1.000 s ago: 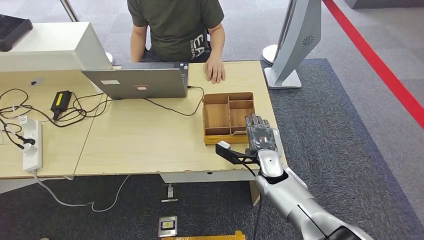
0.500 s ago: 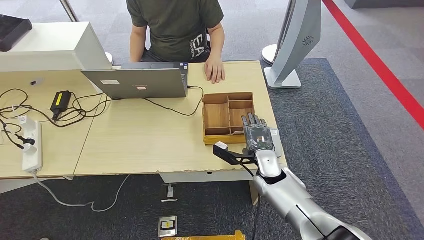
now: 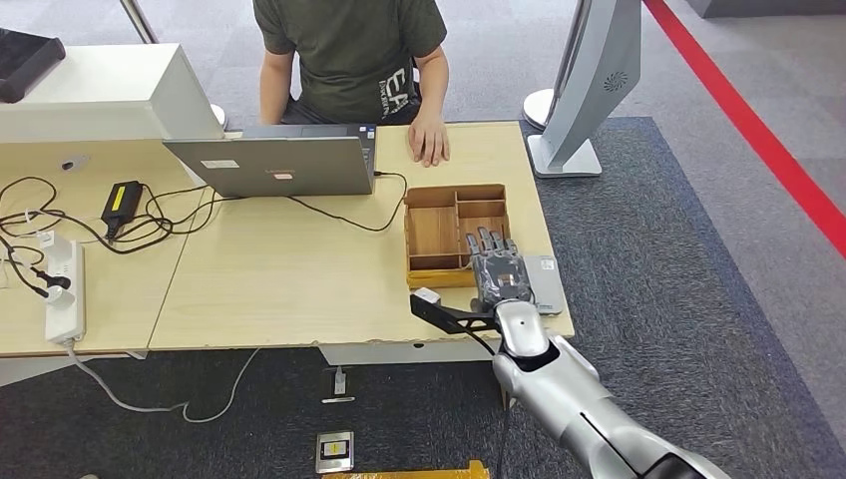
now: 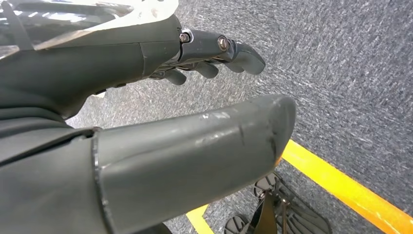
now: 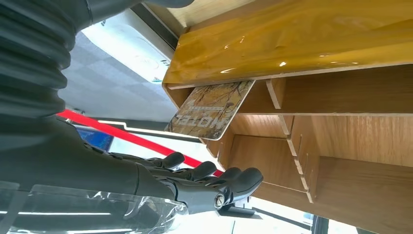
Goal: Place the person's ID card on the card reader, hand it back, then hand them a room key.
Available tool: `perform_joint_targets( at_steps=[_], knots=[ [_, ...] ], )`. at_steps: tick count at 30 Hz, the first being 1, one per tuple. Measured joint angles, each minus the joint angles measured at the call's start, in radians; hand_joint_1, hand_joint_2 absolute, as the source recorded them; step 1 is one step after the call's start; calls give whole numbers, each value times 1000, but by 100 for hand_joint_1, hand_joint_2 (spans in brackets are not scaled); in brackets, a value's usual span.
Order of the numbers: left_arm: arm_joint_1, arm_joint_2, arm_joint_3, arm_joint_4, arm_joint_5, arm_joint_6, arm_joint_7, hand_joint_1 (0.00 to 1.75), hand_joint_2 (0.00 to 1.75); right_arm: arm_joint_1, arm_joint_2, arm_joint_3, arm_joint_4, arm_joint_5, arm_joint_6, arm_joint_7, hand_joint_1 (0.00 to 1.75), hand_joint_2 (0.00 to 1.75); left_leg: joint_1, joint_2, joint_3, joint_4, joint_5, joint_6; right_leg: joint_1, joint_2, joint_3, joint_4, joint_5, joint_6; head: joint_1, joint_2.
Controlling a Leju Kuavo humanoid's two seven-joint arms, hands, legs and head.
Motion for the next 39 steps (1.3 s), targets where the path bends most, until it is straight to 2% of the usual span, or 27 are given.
perform_joint_targets(
  at_steps=[15,27,31,39],
  knots=[
    [0,0,-5,0,-4,6,13,0,0,-15,-7,9,11,14,-2,22,0,175,0,0,0,0,0,0,0,0,0,0,0,0,0,0],
    [-1,-2,-8,0,-13,28,20,0,0,-16,-6,15,11,10,-1,0,1,175,0,0,0,0,0,0,0,0,0,0,0,0,0,0],
    [-1,-4,-13,0,-17,37,22,0,0,-16,-4,18,11,1,-2,-16,175,175,0,0,0,0,0,0,0,0,0,0,0,0,0,0],
    [-1,-4,-23,0,-20,31,19,0,0,-16,-2,20,15,4,0,-16,175,175,0,0,0,0,0,0,0,0,0,0,0,0,0,0]
  ],
)
